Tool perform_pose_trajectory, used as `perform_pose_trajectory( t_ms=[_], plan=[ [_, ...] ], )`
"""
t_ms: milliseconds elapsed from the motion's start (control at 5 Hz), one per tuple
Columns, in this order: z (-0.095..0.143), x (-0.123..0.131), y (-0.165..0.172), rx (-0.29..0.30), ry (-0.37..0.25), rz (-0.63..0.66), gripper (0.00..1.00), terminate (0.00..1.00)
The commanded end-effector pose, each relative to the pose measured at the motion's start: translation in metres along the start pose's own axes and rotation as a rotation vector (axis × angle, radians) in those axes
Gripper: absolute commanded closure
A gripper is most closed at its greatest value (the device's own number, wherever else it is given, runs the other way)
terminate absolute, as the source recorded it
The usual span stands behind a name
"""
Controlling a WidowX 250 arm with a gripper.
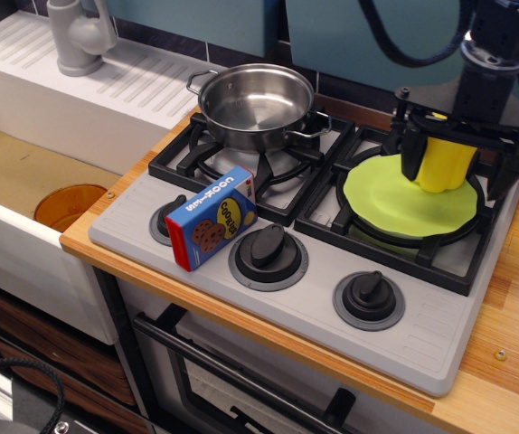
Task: Put yellowpepper on plate and cookiebox in pot or pan on stove
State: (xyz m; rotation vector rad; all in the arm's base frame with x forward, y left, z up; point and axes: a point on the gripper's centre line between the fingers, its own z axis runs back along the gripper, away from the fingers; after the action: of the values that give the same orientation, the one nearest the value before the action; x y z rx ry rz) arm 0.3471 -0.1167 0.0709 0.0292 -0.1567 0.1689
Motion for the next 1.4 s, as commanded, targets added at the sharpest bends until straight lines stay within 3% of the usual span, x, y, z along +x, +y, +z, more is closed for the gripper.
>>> perform_pose_trajectory(
  t_ms=[0,200,800,1000,1200],
  plan=[
    [0.043,0.004,-0.001,-0.046,-0.037,0.003,0.0,0.0],
    [0.054,-0.003,0.004,-0.018,-0.006,-0.023,0.0,0.0],
    [0.054,-0.003,0.004,-0.018,-0.006,-0.023,0.0,0.0],
    [0.057,-0.014,0.018,0.06,-0.038,-0.018,0.0,0.0],
    [0.067,-0.004,0.054,0.11,-0.047,-0.03,0.0,0.0]
  ],
)
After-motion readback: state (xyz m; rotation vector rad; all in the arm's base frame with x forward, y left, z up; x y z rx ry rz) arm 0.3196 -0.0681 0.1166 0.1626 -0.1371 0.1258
